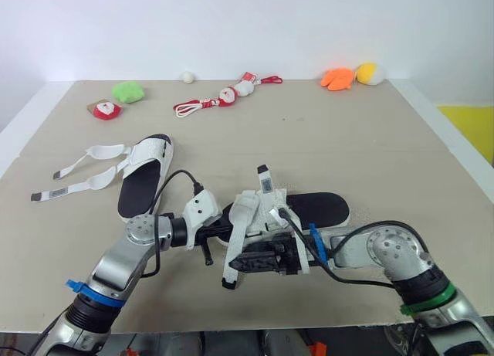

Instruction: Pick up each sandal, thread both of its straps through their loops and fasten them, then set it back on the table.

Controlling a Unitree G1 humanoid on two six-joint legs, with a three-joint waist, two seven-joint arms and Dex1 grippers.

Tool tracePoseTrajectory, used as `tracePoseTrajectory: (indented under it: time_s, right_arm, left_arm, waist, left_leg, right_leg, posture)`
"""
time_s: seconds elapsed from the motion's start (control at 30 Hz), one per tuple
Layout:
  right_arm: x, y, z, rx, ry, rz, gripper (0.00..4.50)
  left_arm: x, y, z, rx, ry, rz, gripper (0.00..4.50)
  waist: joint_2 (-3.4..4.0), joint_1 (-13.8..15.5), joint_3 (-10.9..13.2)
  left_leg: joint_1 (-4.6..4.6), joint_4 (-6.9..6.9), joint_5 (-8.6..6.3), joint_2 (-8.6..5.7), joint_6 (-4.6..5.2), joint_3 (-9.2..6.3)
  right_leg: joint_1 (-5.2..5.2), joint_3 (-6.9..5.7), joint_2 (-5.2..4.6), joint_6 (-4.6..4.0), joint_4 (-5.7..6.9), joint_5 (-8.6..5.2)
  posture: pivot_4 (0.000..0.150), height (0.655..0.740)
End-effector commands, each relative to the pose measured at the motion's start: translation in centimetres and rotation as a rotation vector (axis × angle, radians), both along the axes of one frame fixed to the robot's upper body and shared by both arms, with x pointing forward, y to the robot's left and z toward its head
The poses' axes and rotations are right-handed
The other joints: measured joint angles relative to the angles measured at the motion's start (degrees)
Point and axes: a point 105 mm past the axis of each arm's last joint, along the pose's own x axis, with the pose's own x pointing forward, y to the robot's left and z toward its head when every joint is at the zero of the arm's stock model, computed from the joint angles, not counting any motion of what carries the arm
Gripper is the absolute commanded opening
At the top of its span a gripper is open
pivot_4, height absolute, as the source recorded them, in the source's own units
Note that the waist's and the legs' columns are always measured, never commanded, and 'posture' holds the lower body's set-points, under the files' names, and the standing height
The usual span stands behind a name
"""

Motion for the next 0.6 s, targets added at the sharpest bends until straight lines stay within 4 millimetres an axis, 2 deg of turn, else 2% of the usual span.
tracePoseTrajectory:
  time_s: [0.03, 0.07, 0.1, 0.13, 0.17, 0.3, 0.4, 0.53, 0.6]
  right_arm:
    - [0.5, 0.6, 1.3, 0.042, -0.016, -0.021, 4.48]
    - [0.5, 0.7, 1.3, 0.039, -0.018, -0.022, 4.48]
    - [0.4, 0.7, 1.2, 0.036, -0.020, -0.022, 3.97]
    - [0.4, 0.7, 1.2, 0.036, -0.020, -0.023, 3.69]
    - [0.3, 0.7, 1.3, 0.036, -0.021, -0.023, 3.06]
    - [0.8, 0.4, 2.1, 0.038, -0.051, -0.018, 1.54]
    - [0.9, 0.3, 2.7, 0.032, -0.067, -0.003, 0.03]
    - [0.2, 0.0, 3.8, 0.020, -0.070, 0.084, 0.03]
    - [0.7, -0.2, 4.8, 0.014, -0.075, 0.111, 0.03]
  left_arm:
    - [-1.0, 0.1, -2.6, 0.048, 0.113, -0.001, 0.00]
    - [-1.0, 0.2, -2.6, 0.048, 0.112, 0.000, 0.00]
    - [-1.0, 0.1, -2.6, 0.047, 0.112, 0.002, 0.00]
    - [-1.1, 0.1, -2.6, 0.047, 0.112, 0.003, 0.00]
    - [-1.1, 0.1, -2.6, 0.047, 0.112, 0.003, 0.00]
    - [-0.9, 0.2, -2.6, 0.047, 0.110, 0.008, 0.00]
    - [-0.7, 0.1, -2.5, 0.045, 0.107, 0.008, 0.00]
    - [-0.5, 0.1, -2.4, 0.044, 0.101, 0.009, 0.00]
    - [-0.4, 0.0, -2.4, 0.042, 0.099, 0.010, 0.00]
  waist:
    - [0.00, -0.06, 0.00]
    - [0.00, -0.10, 0.00]
    - [0.00, -0.13, 0.00]
    - [0.00, -0.15, 0.00]
    - [0.00, -0.18, 0.00]
    - [0.00, -0.20, 0.00]
    - [0.00, -0.28, 0.00]
    - [0.01, -0.44, 0.00]
    - [0.01, -0.46, 0.00]
  left_leg:
    - [0.00, 0.00, 0.00, 0.01, 0.00, 0.00]
    - [0.00, 0.00, 0.00, 0.02, 0.00, 0.00]
    - [0.00, 0.00, 0.00, 0.02, 0.00, -0.01]
    - [-0.01, 0.00, 0.00, 0.02, 0.00, -0.01]
    - [-0.01, 0.00, 0.00, 0.02, 0.00, -0.01]
    - [-0.03, -0.02, -0.01, 0.02, 0.02, -0.01]
    - [-0.03, -0.01, -0.01, 0.02, 0.02, -0.01]
    - [-0.03, 0.00, -0.01, 0.01, 0.02, -0.01]
    - [-0.05, 0.02, -0.01, 0.00, 0.02, -0.01]
  right_leg:
    - [0.00, 0.00, 0.01, 0.00, 0.00, 0.00]
    - [0.00, 0.00, 0.02, 0.00, 0.00, 0.01]
    - [0.00, 0.00, 0.02, 0.01, 0.00, 0.01]
    - [0.00, 0.00, 0.02, 0.01, 0.00, 0.01]
    - [0.00, 0.00, 0.02, 0.00, -0.01, 0.00]
    - [-0.01, 0.00, 0.02, -0.03, -0.01, -0.02]
    - [-0.01, 0.00, 0.03, -0.02, -0.01, -0.02]
    - [0.00, 0.00, 0.02, -0.02, -0.01, -0.01]
    - [-0.01, 0.01, 0.01, -0.02, -0.01, -0.01]
  posture:
    - [0.150, 0.7400]
    - [0.150, 0.7400]
    - [0.150, 0.7400]
    - [0.150, 0.7400]
    - [0.150, 0.7400]
    - [0.150, 0.7400]
    - [0.150, 0.7400]
    - [0.150, 0.7400]
    - [0.150, 0.7400]
